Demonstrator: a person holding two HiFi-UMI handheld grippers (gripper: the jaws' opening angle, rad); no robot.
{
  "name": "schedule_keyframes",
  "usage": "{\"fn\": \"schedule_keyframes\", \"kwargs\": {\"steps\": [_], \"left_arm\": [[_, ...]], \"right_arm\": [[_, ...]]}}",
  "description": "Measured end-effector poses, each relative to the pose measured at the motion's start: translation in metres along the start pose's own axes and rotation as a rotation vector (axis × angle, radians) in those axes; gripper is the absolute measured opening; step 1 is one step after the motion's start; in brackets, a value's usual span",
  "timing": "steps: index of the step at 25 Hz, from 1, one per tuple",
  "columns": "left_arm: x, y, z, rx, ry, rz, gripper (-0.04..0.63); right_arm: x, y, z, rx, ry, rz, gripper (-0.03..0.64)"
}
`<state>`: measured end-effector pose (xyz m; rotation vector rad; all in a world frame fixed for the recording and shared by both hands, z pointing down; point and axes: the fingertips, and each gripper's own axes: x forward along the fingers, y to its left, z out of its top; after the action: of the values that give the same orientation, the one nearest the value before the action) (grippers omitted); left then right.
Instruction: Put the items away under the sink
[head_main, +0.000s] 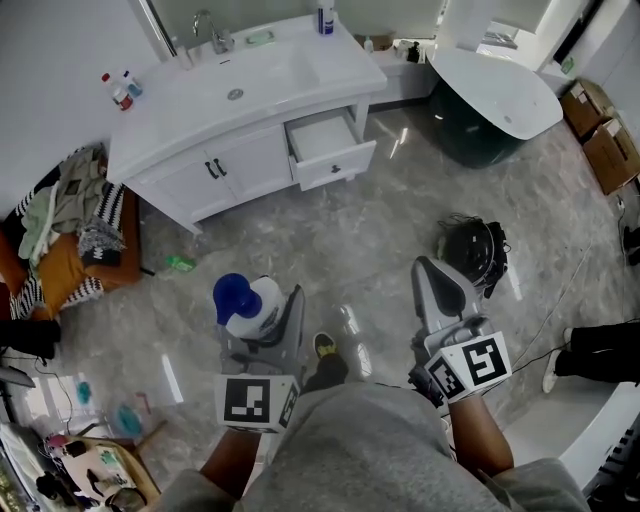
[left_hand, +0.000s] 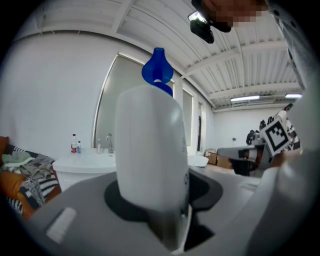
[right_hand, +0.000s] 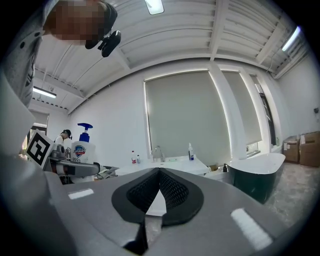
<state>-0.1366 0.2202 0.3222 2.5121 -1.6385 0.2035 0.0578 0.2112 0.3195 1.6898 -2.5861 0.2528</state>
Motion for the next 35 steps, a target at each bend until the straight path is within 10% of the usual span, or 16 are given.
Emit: {"fn": "schedule_keyframes", "kwargs": {"steps": [35], "left_arm": [[-0.011,0.061,0.013,-0.017,-0.066,0.032,0.189]], "right_arm": [[0.052,0.051,0.009,-0.039,-0.001,0.079,0.0]]}}
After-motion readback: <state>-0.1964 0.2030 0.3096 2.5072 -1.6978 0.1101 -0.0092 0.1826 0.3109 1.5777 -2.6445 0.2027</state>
